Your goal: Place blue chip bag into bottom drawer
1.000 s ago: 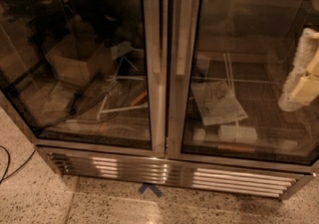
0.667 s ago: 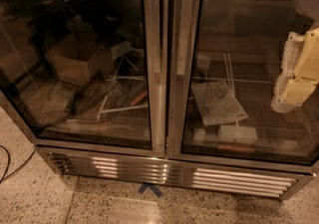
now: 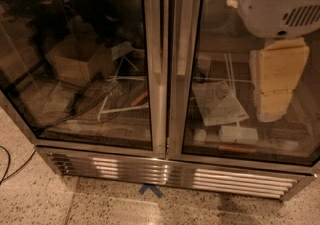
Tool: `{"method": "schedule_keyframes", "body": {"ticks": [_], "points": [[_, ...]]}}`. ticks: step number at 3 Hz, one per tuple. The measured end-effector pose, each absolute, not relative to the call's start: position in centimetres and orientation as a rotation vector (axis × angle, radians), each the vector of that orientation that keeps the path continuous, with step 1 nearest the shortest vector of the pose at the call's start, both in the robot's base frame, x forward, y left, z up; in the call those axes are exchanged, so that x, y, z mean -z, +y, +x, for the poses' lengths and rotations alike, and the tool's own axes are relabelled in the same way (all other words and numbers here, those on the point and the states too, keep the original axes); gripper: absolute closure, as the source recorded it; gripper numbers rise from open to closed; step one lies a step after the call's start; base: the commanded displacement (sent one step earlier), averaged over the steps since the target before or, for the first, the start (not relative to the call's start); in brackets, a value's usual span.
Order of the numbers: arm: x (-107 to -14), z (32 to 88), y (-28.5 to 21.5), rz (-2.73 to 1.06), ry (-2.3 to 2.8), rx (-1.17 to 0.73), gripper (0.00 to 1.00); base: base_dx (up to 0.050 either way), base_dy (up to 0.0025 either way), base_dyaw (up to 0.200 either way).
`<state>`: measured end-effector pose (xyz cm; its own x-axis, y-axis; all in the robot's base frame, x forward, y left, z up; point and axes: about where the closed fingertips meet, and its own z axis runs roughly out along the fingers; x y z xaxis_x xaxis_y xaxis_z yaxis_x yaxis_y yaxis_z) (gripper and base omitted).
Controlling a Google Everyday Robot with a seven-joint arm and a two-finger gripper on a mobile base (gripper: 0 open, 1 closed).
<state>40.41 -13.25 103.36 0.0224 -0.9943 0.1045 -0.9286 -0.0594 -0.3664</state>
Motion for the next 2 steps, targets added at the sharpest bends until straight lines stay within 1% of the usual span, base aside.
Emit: {"method": "schedule_keyframes", "body": {"ticks": [1, 2], "points": [[-103.74, 41.51, -14.72, -2.094, 2.04, 0.676, 0.0, 0.0, 0.0, 0.0], [-103.81, 41.59, -14.88, -2.091, 2.042, 0.687, 0.0, 0.0, 0.0, 0.0]]}}
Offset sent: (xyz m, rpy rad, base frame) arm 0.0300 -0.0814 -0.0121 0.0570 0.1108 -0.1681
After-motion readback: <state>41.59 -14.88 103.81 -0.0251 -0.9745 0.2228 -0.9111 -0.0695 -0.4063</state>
